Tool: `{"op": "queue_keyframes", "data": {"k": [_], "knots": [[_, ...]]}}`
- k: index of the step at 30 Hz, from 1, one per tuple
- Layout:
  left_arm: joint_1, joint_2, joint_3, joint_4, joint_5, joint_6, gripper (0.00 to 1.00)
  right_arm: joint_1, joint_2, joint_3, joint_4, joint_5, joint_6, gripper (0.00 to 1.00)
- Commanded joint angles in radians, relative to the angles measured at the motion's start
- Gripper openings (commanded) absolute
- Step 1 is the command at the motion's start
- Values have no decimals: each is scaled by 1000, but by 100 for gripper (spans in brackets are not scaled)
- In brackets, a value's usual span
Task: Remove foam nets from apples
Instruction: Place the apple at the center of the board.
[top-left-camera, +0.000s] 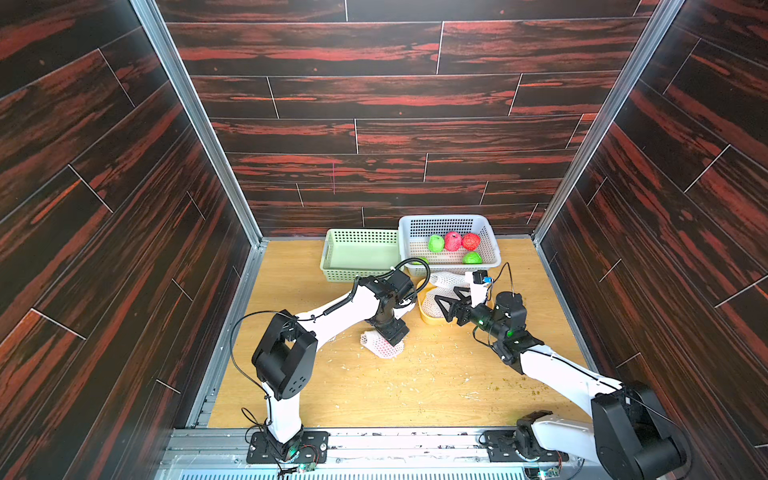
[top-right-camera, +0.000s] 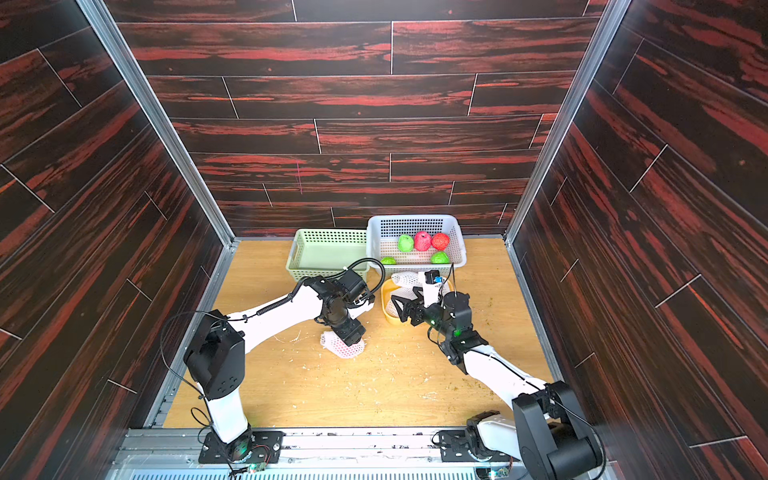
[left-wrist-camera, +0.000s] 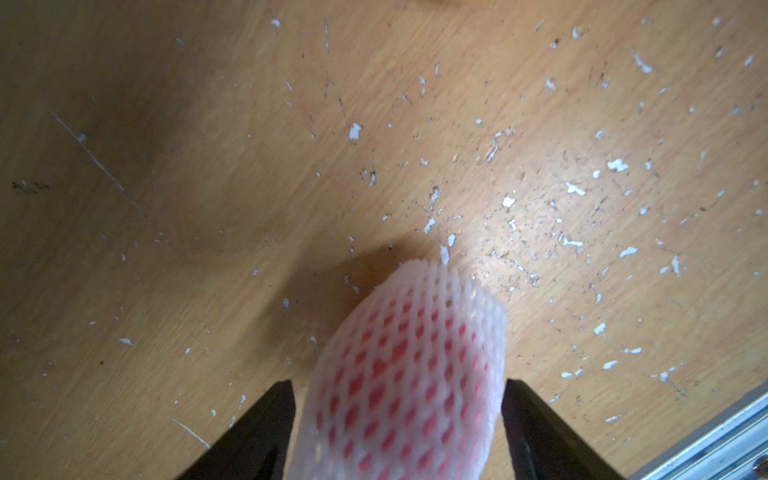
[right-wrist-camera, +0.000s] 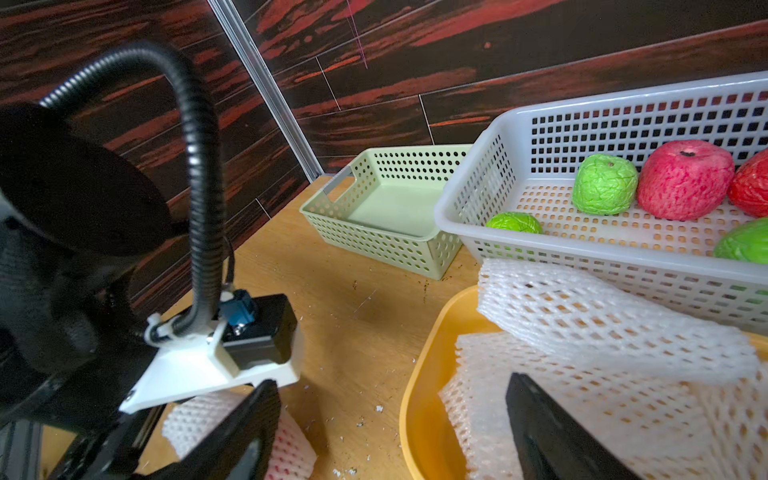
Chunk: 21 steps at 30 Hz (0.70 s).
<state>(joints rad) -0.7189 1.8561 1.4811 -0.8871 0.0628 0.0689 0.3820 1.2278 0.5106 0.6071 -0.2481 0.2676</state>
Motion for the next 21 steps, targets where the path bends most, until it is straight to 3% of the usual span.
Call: {"op": "queue_keyframes", "data": {"k": [1, 7, 12, 14, 17, 21], "knots": [[-3, -96, 24, 48, -1, -52, 86, 3, -37, -21, 29, 23, -18, 89], [54, -315, -168, 267, -99, -188, 91, 3, -19, -14, 31, 4, -14, 89], [148, -497, -455, 517, 85, -345, 95, 3, -10, -12, 30, 10, -17, 89], [149, -541, -560, 595, 197, -337, 97, 3, -5, -12, 32, 10, -17, 89], [128, -551, -640, 569, 266, -398, 97, 3, 4, -11, 34, 7, -16, 89], [31, -576, -704, 508, 196, -413, 99, 3, 12, -11, 40, 4, -10, 89]]}}
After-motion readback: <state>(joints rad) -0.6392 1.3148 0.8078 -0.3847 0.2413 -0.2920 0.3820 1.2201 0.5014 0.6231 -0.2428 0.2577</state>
